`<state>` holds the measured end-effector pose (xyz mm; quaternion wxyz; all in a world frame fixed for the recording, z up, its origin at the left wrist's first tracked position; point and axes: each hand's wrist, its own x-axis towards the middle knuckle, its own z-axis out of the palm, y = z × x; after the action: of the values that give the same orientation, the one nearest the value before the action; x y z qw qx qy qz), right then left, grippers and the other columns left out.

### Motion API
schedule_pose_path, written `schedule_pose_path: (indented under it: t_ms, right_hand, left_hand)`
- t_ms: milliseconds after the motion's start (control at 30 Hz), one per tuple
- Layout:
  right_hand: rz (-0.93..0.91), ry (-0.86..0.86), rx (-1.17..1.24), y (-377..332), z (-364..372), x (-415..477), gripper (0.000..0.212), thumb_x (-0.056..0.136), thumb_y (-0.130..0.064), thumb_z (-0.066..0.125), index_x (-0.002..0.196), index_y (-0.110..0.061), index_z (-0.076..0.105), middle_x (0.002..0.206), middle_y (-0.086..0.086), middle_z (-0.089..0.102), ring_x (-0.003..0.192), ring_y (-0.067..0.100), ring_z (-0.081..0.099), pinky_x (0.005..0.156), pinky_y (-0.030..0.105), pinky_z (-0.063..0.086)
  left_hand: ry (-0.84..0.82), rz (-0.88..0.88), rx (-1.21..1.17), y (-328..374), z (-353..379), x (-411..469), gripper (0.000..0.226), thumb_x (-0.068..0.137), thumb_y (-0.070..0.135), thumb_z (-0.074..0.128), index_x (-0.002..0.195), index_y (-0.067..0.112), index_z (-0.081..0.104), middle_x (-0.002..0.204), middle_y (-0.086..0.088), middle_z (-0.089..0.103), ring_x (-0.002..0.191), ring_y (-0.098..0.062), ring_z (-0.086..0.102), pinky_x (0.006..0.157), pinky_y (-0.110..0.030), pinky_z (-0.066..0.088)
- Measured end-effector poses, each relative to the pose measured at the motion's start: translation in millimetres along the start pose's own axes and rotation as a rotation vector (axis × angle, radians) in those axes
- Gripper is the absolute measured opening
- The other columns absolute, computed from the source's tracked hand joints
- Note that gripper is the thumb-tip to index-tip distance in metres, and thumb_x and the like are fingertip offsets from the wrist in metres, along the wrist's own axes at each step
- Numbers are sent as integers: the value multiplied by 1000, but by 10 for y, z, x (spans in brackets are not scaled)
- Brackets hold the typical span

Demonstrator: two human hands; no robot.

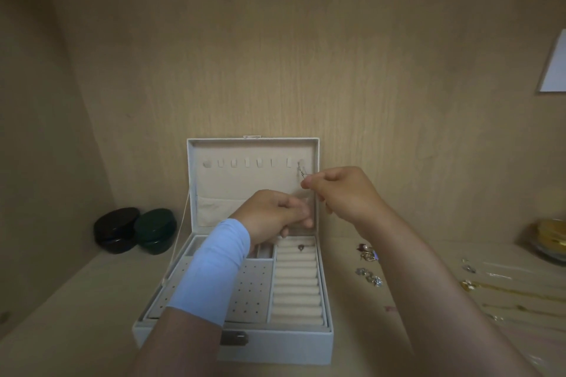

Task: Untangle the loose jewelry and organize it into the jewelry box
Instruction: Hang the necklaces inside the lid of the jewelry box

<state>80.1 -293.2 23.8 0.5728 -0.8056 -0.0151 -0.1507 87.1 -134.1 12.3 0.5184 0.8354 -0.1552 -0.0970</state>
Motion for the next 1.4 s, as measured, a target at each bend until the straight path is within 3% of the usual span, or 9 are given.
schedule_pose_path:
  t_ms: [167,267,400,667,800,967,1100,1200,1400]
  right_hand:
    - [144,-258,-295,-49,-116,-54,29,86,-32,67,85,-4,75,67,1,64,54,12,52,46,20,33]
    - [154,-444,-365,-50,-90,-106,26,86,-29,64,88,-5,73,71,0,67,56,14,52,49,23,34]
    - [70,-333,-163,-25,20,-120,22,91,-21,66,88,-2,76,72,4,72,50,10,52,41,15,36]
    - [-137,-33,-196,-72,50,-33,20,94,-21,67,79,-12,78,74,-6,75,46,-6,55,47,9,37]
    - [-167,28,-105,-112,82,-35,18,95,-23,66,84,-13,77,59,-16,69,40,8,54,45,13,40]
    - [-185,80,-70,-171,148,63,15,94,-23,68,93,-13,79,92,-8,77,37,10,54,42,20,44]
    - [-224,55,-220,-174,168,162,15,94,-22,67,99,-17,80,102,-13,74,37,1,55,43,19,43]
    - [-266,46,-553,-117,171,209,15,92,-24,65,95,-23,80,95,-10,76,58,-5,63,63,25,54]
    - [-294,-16,-908,44,235,177,18,86,-19,63,98,-20,77,97,2,75,90,23,69,79,38,58]
  left_hand:
    - [59,55,-4,94,-105,-61,12,90,28,65,94,22,75,87,10,75,58,-8,52,55,-18,42]
    - [140,98,-18,140,-106,-64,10,89,28,68,92,24,76,81,9,73,60,-6,53,53,-16,40]
    - [148,162,-8,176,-114,-87,12,90,21,66,94,18,77,73,5,67,57,0,53,50,-6,39]
    - [322,136,552,-144,-162,84,28,94,31,56,120,28,65,122,8,56,113,-13,57,100,-31,44]
    - [272,121,727,-188,-150,106,37,94,33,53,131,29,57,130,2,49,116,-21,54,99,-40,46]
    - [262,118,839,-214,-113,145,40,91,36,54,129,24,54,127,-3,46,121,-23,43,97,-40,45]
    - [248,122,801,-222,-170,148,37,88,38,56,123,27,59,125,0,46,121,-21,42,98,-40,44]
    - [257,130,769,-218,-196,152,32,86,41,57,117,31,63,120,2,53,120,-21,44,99,-40,44]
    - [283,145,766,-207,-189,159,32,85,44,57,114,31,65,117,4,58,119,-21,44,98,-37,43]
